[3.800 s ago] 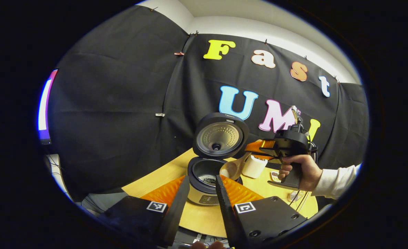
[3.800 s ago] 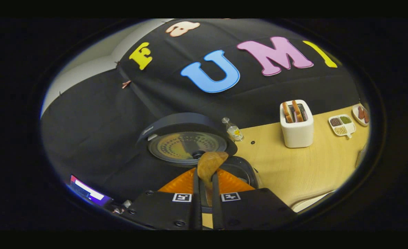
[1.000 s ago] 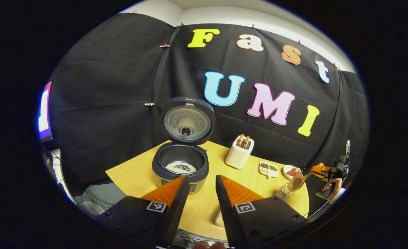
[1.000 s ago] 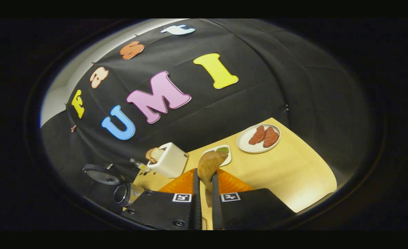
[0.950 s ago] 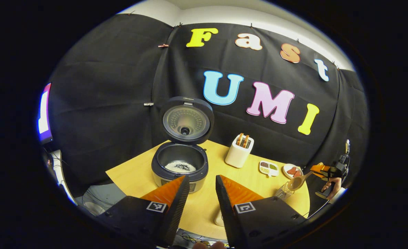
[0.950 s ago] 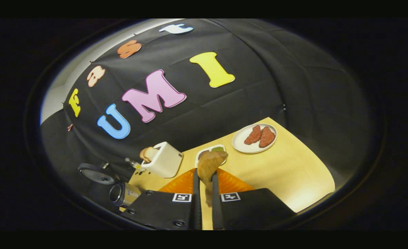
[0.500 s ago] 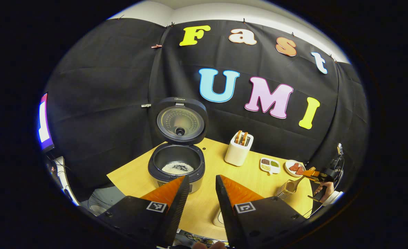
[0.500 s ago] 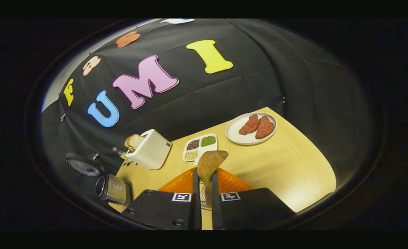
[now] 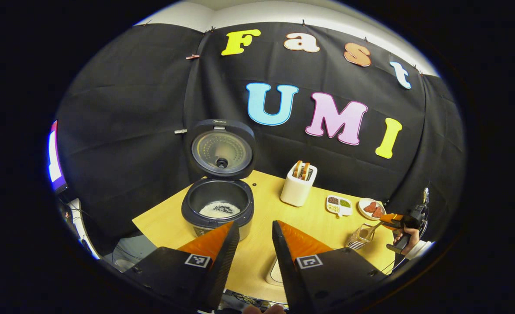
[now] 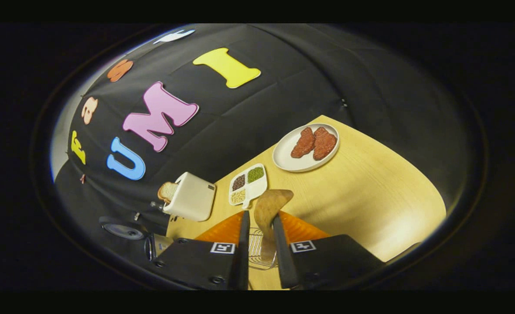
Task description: Close the left gripper, press the button to open the rice cooker; take a wooden spoon from the chopstick holder with the right hand, scoop a spoonful of rice and pour it into the rice cooker, then put the wooden spoon back into the chopstick holder.
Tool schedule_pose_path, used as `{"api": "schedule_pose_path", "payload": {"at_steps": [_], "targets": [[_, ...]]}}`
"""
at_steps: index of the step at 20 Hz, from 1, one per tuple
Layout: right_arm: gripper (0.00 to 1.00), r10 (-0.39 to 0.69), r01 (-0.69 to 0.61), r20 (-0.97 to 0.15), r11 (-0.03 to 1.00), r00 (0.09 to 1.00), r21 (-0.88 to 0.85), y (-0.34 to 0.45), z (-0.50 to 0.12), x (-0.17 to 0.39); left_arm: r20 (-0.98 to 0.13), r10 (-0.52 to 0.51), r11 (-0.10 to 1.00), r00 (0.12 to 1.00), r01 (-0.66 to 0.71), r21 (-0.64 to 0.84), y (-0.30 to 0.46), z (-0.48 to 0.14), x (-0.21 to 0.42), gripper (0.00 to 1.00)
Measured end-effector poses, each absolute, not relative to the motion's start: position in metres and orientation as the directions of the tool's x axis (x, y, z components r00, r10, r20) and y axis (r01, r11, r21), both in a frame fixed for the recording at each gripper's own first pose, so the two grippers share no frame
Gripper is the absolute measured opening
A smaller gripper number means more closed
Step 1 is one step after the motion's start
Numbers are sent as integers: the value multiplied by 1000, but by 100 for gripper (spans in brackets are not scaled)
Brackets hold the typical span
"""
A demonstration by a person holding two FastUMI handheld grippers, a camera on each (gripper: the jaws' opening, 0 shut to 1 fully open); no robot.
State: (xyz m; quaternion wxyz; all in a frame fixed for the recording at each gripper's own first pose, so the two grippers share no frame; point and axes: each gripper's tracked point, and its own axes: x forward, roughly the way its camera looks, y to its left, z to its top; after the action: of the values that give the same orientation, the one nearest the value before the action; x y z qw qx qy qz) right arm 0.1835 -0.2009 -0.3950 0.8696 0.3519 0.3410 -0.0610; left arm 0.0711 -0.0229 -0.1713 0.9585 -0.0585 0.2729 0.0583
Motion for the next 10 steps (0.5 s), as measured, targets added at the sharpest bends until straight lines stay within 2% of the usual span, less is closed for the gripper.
{"api": "schedule_pose_path", "payload": {"at_steps": [2, 3, 4, 5, 6, 7, 8, 9, 10], "targets": [[34, 137, 338, -640, 755, 756, 562, -204, -393, 174, -530, 67, 987, 845, -132, -87, -27, -173, 73, 57], [52, 148, 336, -644, 754, 751, 565, -204, -391, 171, -528, 60, 988, 847, -126, -90, -30, -172, 75, 57], [55, 158, 331, -642, 751, 750, 572, -202, -388, 168, -526, 54, 989, 848, -120, -91, -33, -171, 77, 57], [58, 156, 328, -639, 752, 754, 572, -203, -386, 166, -523, 48, 989, 851, -112, -92, -34, -170, 78, 57], [49, 150, 328, -636, 755, 757, 568, -206, -383, 164, -518, 43, 990, 854, -106, -92, -35, -169, 80, 57], [59, 148, 326, -631, 753, 762, 571, -206, -378, 161, -512, 40, 991, 858, -100, -91, -36, -167, 80, 57], [59, 147, 324, -623, 750, 769, 576, -205, -371, 159, -508, 35, 991, 861, -94, -91, -36, -166, 82, 57], [53, 139, 321, -613, 752, 777, 576, -206, -365, 156, -502, 32, 992, 864, -88, -89, -36, -164, 83, 57], [57, 127, 310, -596, 758, 793, 574, -206, -355, 155, -496, 25, 993, 868, -81, -90, -36, -163, 85, 57]]}}
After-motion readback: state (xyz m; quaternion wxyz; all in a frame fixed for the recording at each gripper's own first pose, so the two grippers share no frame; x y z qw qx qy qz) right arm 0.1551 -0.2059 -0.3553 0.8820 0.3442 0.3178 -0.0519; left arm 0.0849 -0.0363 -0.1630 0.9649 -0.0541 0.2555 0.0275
